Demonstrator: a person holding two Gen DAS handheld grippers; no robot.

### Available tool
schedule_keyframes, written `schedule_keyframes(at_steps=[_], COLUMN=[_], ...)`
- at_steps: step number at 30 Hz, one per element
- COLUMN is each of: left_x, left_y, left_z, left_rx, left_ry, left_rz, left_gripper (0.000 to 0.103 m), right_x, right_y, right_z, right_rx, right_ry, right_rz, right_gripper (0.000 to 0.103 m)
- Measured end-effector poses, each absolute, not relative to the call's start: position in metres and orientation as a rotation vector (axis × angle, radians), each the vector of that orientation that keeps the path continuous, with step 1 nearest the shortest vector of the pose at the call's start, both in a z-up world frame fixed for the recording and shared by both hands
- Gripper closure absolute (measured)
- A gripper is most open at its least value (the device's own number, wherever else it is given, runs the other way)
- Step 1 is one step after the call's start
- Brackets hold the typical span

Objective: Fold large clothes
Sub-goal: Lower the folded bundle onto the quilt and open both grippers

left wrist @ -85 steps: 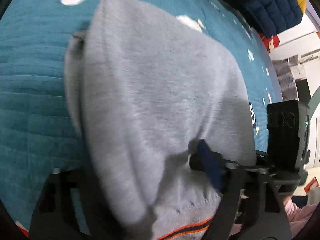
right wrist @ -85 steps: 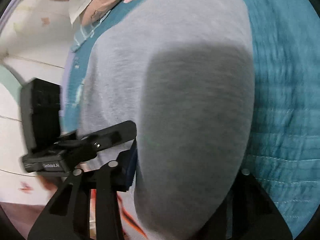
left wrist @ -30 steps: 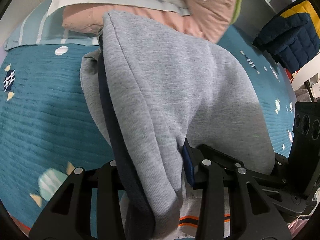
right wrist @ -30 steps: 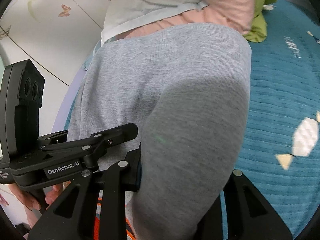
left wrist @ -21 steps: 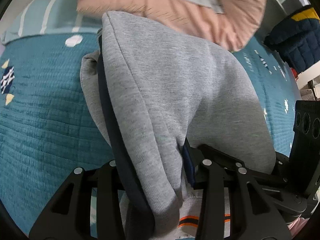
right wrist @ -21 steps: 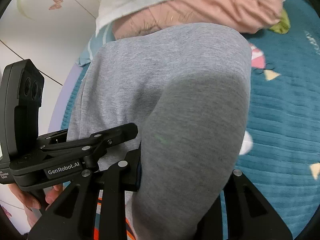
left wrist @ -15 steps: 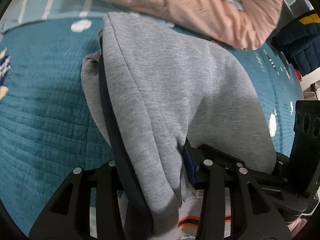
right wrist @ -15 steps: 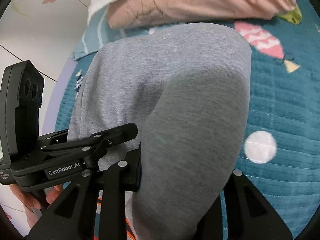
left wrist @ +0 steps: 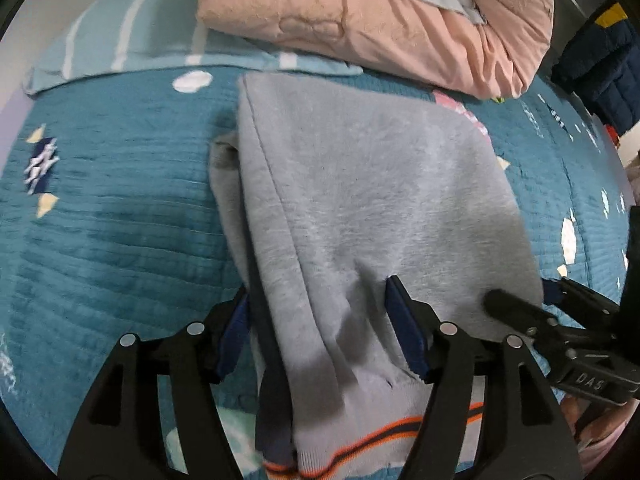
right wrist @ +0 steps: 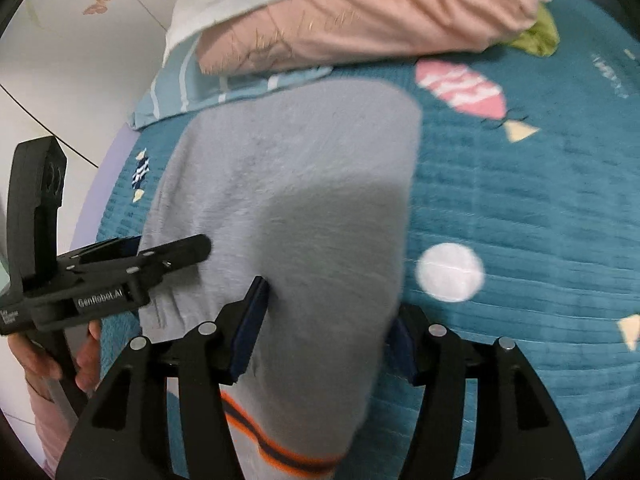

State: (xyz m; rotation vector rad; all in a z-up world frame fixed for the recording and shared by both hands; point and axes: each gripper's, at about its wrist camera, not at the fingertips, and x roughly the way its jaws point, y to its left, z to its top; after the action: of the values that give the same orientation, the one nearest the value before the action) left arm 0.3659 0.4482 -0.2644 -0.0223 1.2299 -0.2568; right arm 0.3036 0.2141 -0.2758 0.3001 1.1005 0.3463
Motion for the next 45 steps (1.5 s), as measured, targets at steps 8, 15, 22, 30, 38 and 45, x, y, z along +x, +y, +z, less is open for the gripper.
schedule_keyframes(at_steps=[8, 15, 22, 30, 38, 45], left_x=[0.352, 0.361, 0.351, 0.314, 0.286, 0.269], left_y=[0.442, 0.430, 0.458, 0.471, 0.447, 0.469], left_z=[-0.215, -0.263, -0.288, -0.269, -0.269, -0.282], left_rx=[-0.028, -0.161, -0.259, -0.176, -0.218, -0.279], left_ry=[1.086, 1.180, 1.178, 1.180, 1.179, 1.195], left_rz=[-0.270, -0.345, -0.304, -0.179, -0.230, -0.218], left_gripper=[0.039, 0.082, 0.100, 0.101, 0.101, 0.101], right_x=[0.302, 0.328, 0.299, 0.268, 0.266, 0.256], right_y=[0.222, 0.251, 0.235, 0.212, 0.250, 0.225], right_z=[-0.231, -0.282, -0.306, -0.284, -0.292, -0.301], right_rx=[0.221, 0.329, 0.258, 0.245, 0.215, 0.222], right_ry=[0.922, 1.039, 1.127, 1.123, 1.138, 1.180], right_rz=[0.455, 0.607, 0.557, 0.495, 0.608, 0.586], right_gripper=[0.077, 0.100, 0.103, 0.103, 0.102, 0.103])
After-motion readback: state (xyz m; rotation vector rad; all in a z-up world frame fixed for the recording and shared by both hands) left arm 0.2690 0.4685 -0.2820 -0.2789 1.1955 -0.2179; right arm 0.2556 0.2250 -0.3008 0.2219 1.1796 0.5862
